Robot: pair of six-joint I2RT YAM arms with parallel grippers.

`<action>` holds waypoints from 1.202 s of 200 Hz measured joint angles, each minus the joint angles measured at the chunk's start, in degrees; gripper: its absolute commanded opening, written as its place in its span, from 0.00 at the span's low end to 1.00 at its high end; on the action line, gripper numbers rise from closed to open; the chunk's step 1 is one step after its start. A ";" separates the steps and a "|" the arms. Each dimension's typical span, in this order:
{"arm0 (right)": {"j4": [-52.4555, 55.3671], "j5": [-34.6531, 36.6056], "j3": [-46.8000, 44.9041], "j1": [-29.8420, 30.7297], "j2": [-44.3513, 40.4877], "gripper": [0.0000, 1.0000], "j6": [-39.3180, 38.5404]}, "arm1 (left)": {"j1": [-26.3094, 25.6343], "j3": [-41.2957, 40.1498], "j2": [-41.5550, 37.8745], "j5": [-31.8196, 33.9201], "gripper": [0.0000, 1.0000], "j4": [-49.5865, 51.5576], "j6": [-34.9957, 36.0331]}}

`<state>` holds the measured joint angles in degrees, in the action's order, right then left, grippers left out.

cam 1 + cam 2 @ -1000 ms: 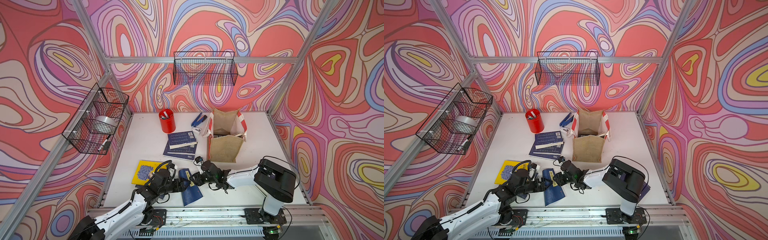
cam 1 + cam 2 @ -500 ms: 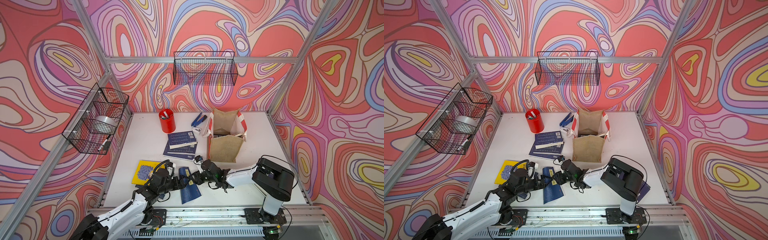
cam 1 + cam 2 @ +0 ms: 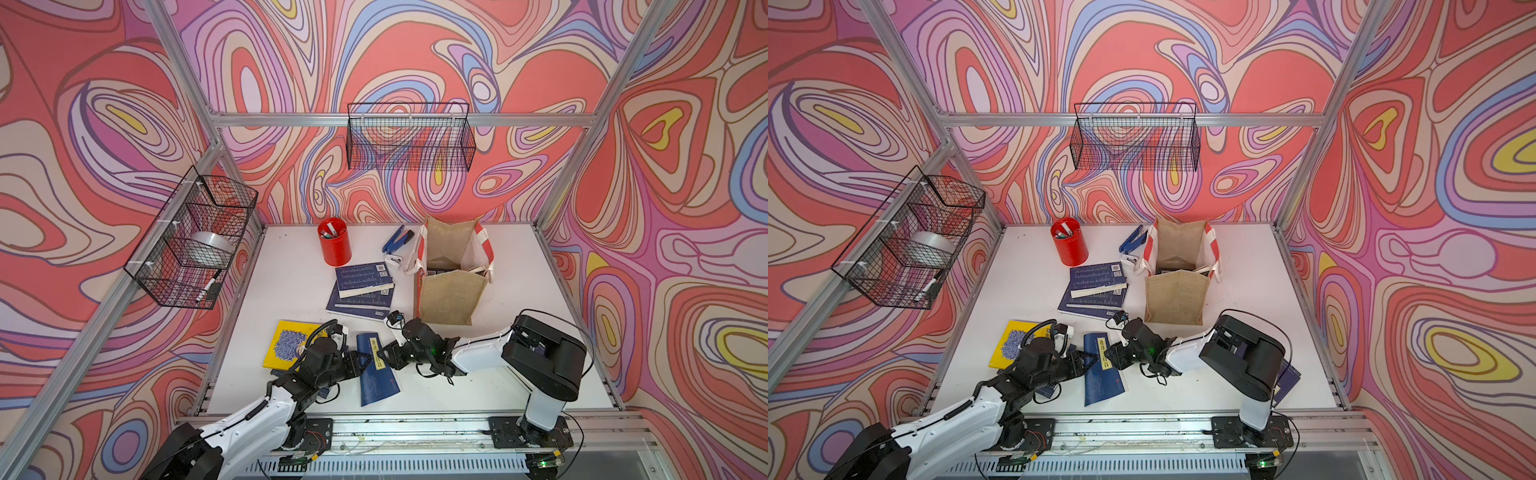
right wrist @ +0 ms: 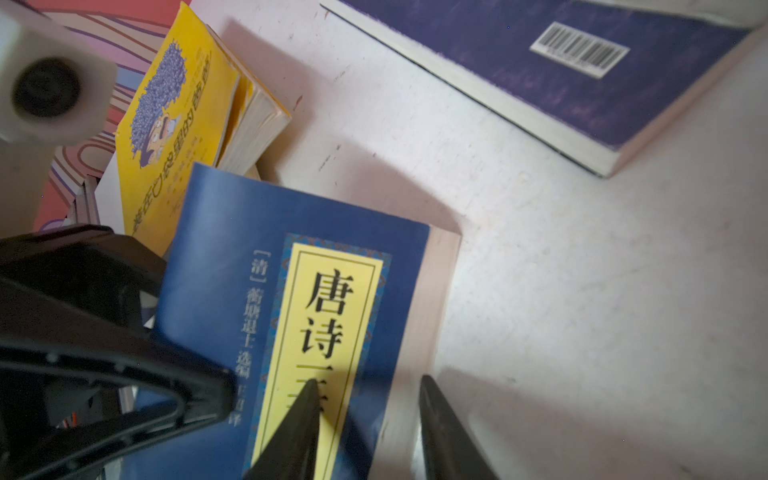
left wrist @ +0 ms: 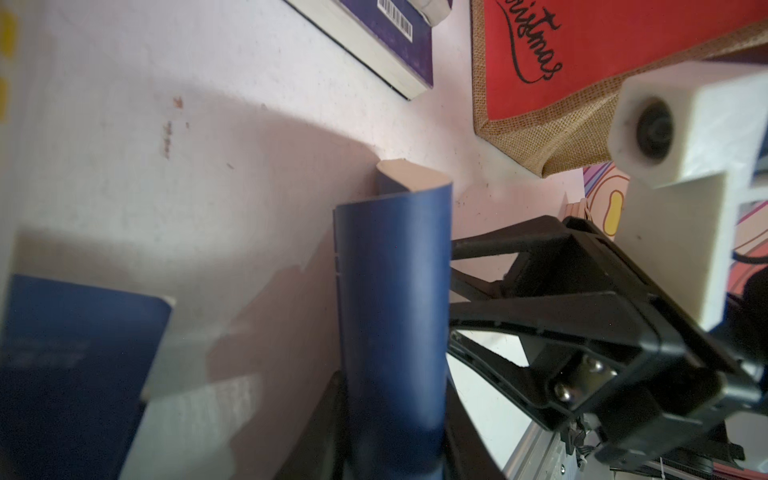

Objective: Put the books into the canvas bag
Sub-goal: Pick up the book from the center of the board.

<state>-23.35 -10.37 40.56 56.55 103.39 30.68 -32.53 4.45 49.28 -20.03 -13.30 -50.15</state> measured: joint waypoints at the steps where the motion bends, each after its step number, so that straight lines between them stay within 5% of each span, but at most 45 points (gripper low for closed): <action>1: 0.00 -0.02 0.00 -0.02 0.00 0.40 0.00 | 0.00 0.00 -0.02 0.00 0.18 0.00 0.07; 33: -1.95 -3.43 -1.57 -1.88 -0.37 0.45 0.72 | 0.00 0.63 -0.31 -0.11 0.09 0.85 1.49; 89: 0.26 -11.93 -10.16 -6.01 -10.62 0.77 1.40 | 0.31 3.96 -4.46 -3.19 0.07 2.25 5.11; 149: 0.44 -19.93 -15.74 -6.64 -20.81 0.87 0.92 | 1.31 5.64 -9.38 -8.76 0.07 2.89 8.00; 194: -5.75 -27.06 -16.37 -7.78 -22.93 0.80 2.71 | 1.53 6.08 -10.56 -11.78 0.09 0.61 8.41; 240: -11.45 -29.83 -16.39 -8.66 -21.27 0.46 6.29 | 1.90 6.08 -9.46 -13.44 0.10 -3.74 7.80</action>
<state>-34.81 -40.21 24.16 47.90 82.13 36.97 -30.63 10.52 39.81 -33.47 -17.04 -42.35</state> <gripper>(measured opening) 0.538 0.201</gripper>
